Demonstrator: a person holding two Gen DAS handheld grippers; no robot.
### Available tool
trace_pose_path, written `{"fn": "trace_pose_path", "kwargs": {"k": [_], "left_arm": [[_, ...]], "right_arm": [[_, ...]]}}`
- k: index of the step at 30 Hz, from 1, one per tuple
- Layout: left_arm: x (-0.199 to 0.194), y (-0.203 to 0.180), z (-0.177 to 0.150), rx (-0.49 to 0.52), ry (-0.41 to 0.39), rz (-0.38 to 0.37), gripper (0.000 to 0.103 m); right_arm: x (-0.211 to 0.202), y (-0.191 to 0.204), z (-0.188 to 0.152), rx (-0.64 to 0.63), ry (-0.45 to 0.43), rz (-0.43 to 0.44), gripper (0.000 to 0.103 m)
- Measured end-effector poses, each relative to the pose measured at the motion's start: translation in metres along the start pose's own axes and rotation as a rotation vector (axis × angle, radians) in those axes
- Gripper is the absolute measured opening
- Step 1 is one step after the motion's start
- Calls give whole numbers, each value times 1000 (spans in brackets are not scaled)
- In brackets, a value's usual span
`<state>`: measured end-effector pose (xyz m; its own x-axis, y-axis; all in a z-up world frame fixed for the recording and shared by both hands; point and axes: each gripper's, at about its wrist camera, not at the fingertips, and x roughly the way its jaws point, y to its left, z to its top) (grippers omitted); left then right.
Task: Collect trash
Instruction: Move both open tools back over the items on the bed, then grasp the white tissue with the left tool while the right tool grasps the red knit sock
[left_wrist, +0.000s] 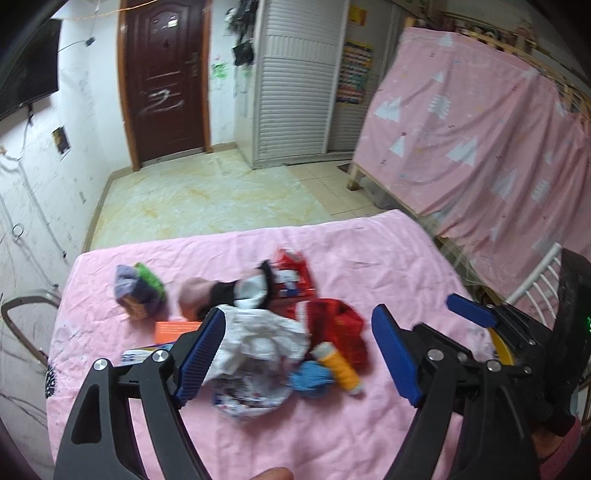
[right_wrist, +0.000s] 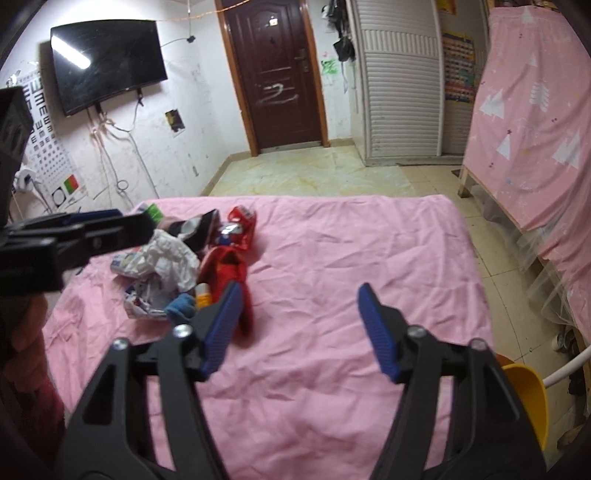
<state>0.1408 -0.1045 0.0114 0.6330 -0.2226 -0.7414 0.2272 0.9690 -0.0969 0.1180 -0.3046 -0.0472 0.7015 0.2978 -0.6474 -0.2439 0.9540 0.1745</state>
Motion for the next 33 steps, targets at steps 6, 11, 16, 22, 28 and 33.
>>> {"fn": "trace_pose_path", "kwargs": {"k": [6,11,16,22,28,33], "left_arm": [[19,20,-6,-16,33,48,72],[33,28,-12,-9,51,71,72],[46,33,-17,-5,72,67,72],[59,39,-20,-17,100,52,50],[60,36,-24,-18,95,30,24],[50,32,-26,-17,61,36,12]], "right_arm": [[16,14,4,-2,18,34,73],[31,20,8,9,33,58,73],[48,18,7,27,67,77,73],[61,19,5,39,90,114,71],[70,23,4,34,117,149,43],[69,28,2,12,114,153,15]]}}
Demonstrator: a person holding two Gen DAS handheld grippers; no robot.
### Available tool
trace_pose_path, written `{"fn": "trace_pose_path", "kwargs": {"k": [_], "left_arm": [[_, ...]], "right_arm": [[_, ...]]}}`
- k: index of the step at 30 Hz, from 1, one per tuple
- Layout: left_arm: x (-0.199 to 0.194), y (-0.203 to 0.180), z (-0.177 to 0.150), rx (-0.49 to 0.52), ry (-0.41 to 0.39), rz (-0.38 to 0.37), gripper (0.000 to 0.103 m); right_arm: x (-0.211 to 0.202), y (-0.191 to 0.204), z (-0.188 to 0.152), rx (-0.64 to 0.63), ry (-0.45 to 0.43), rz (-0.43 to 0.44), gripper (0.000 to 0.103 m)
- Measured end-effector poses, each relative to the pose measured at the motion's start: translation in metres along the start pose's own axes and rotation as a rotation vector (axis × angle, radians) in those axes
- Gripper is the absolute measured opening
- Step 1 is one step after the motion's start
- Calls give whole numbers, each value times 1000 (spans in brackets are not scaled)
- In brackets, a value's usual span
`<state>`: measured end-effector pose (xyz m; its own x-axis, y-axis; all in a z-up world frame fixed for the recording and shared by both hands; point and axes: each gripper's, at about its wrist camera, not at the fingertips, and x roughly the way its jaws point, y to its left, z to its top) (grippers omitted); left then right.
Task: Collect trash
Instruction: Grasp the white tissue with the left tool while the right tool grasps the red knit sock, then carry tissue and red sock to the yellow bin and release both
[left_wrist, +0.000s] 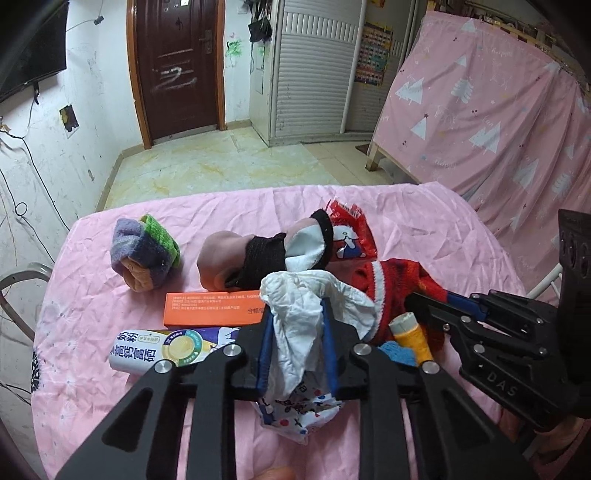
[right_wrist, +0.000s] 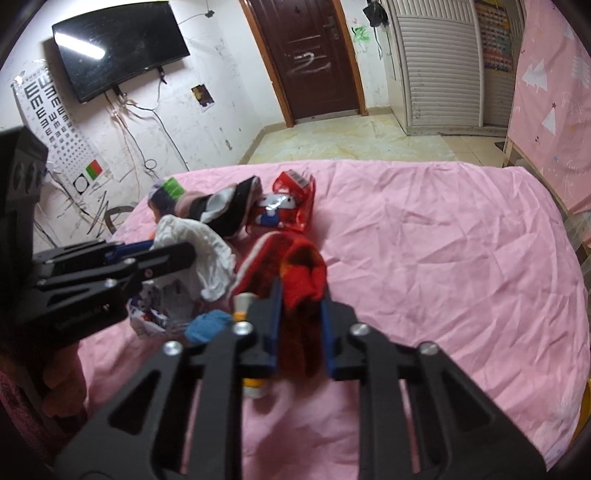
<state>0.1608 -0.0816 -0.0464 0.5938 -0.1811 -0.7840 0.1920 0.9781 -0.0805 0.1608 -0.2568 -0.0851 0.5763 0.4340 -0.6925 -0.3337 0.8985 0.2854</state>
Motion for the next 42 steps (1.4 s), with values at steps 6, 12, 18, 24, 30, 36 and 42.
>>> {"fn": "trace_pose_path", "kwargs": {"k": [6,12,18,24,30,36,42], "left_arm": [[-22,-5,-4,2,-42,-8,11],[-54,-14,-6,9,-93,-5,11],[-76,-23,-8,16,-127,-12,11],[-94,-47,-10,47,-155,-23,11],[-107,-83,-13,101,-172,-51,11],[-112,-125,-15,159,-176,-88,11],[-106,-168,-18,223,-158,-120,11]], "right_arm": [[-20,4,-1,0,-57,-6,14],[-48,5,-3,8,-114,-3,14],[-80,-1,-8,24,-171,1,14],[-113,-14,-16,48,-228,-9,14],[-144,-31,-28,81,-282,-34,14],[-177,-59,-47,127,-329,-72,14],[-203,-92,-67,179,-360,-117,14]]}}
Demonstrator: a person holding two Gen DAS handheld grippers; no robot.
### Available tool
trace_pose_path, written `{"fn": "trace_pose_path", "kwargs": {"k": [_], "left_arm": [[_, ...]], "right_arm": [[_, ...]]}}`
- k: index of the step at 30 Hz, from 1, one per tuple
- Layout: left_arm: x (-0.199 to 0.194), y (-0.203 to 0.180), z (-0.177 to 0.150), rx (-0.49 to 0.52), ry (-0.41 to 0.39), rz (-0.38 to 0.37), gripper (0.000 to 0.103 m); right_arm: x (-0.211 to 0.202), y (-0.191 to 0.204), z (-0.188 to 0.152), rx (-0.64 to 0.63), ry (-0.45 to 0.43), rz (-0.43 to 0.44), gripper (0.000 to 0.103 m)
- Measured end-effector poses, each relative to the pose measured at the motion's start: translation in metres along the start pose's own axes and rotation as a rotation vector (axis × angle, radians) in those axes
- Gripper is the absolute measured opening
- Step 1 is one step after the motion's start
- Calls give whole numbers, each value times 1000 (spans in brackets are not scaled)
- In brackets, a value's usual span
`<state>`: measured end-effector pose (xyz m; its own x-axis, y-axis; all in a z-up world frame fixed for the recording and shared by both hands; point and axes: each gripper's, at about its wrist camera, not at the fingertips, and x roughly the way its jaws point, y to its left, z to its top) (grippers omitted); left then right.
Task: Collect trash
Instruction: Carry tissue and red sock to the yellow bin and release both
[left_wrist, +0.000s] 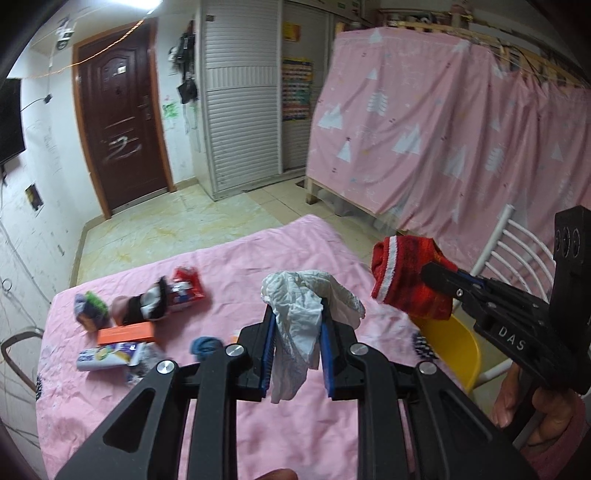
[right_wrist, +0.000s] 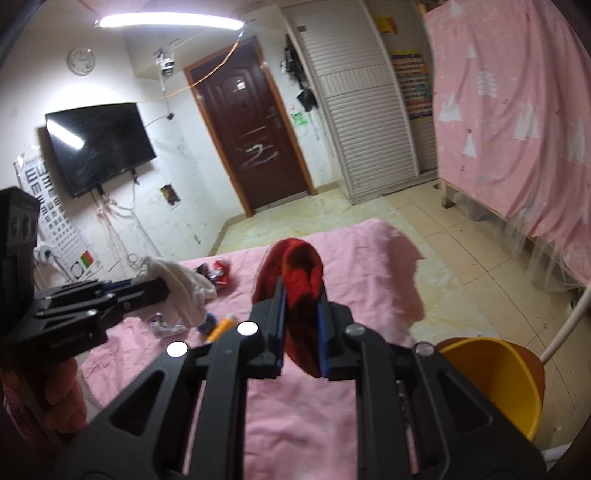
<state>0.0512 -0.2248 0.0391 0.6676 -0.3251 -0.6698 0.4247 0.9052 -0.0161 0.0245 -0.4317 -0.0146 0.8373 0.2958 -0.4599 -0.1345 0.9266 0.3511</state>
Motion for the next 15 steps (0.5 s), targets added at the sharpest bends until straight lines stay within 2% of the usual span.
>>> {"fn": "trace_pose_path", "kwargs": {"k": [15], "left_arm": [[33,-118,8,159,52,-154,11]], "right_arm": [[-47,-98,-22,118,-18,-191,14]]}}
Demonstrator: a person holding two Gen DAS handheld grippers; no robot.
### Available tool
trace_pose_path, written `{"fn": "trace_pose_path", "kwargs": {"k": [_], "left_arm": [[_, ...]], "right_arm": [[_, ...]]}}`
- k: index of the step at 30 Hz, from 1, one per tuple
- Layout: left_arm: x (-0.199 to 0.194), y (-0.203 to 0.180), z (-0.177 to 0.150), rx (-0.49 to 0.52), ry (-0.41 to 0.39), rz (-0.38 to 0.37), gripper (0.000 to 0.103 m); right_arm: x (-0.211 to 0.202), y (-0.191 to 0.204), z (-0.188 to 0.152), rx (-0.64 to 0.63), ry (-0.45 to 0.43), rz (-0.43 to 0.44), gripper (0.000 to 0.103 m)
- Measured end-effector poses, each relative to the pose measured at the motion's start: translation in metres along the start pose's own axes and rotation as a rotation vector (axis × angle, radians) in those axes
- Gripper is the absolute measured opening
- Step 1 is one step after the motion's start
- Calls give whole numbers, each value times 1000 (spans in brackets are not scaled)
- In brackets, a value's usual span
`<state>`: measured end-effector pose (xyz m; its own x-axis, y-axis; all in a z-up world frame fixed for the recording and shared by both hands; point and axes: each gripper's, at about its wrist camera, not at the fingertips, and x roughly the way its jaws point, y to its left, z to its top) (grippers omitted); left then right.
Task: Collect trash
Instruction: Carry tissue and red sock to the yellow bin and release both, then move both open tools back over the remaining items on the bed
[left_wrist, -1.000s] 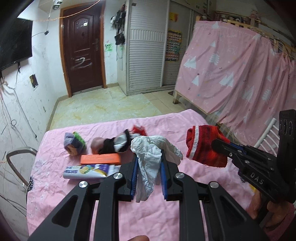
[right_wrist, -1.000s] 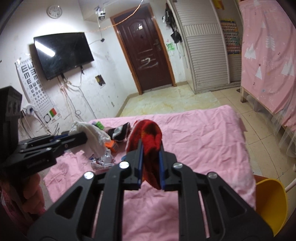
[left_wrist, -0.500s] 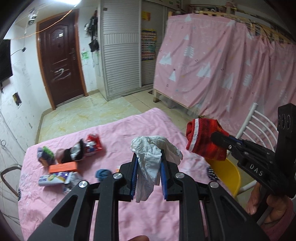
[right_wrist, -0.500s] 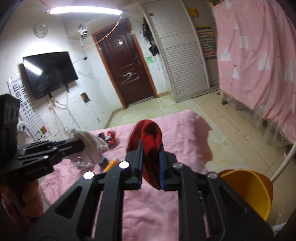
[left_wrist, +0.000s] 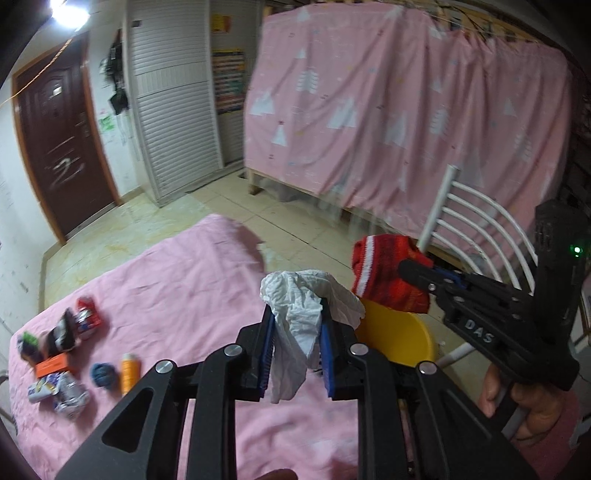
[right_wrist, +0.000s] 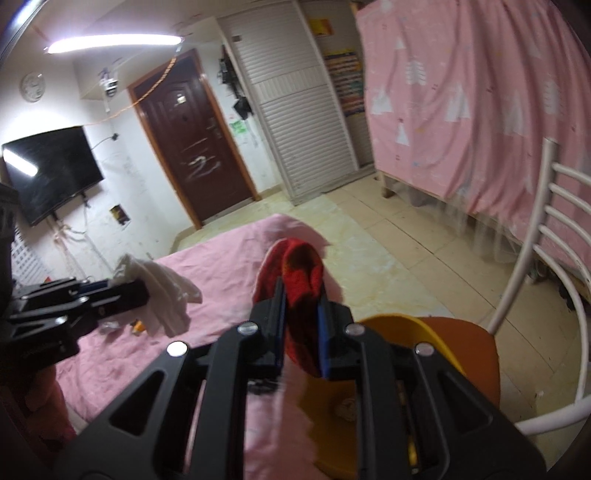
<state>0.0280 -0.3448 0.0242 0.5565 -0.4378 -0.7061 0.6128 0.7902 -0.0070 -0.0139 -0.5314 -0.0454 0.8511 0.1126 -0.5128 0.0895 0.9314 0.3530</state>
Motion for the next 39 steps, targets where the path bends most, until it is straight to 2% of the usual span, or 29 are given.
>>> {"fn": "trace_pose_path", "kwargs": {"k": [7,13,16,18,26,29,35,39], "left_arm": [[17,-40,7,58,21,-44,11],[30,-48,10,50,37,-73,12],[37,-51,13,40,49,-97,28],[38,-51,14,34,50,-96,47],[39,-26,9,-20,62,-79,50],[34,-15,7,-40,56,-73,50],[14,13,2,-77,21,-52,50],[1,40,-2,-121,-1,-31,54]], "right_arm": [[-6,-30,-4,41,-11,-35,14],[-9,-42,-5,75,-18,-40,14],[-10,-44,-4,88,-18,-49,24],[-11,-47,-4,96,-24,-55,35],[-8,-41,-4,93,-15,-51,36],[-3,-29,-3,79,-5,-42,42],[7,4,1,30,9,-8,43],[19,33,3,-13,34,21,43]]}}
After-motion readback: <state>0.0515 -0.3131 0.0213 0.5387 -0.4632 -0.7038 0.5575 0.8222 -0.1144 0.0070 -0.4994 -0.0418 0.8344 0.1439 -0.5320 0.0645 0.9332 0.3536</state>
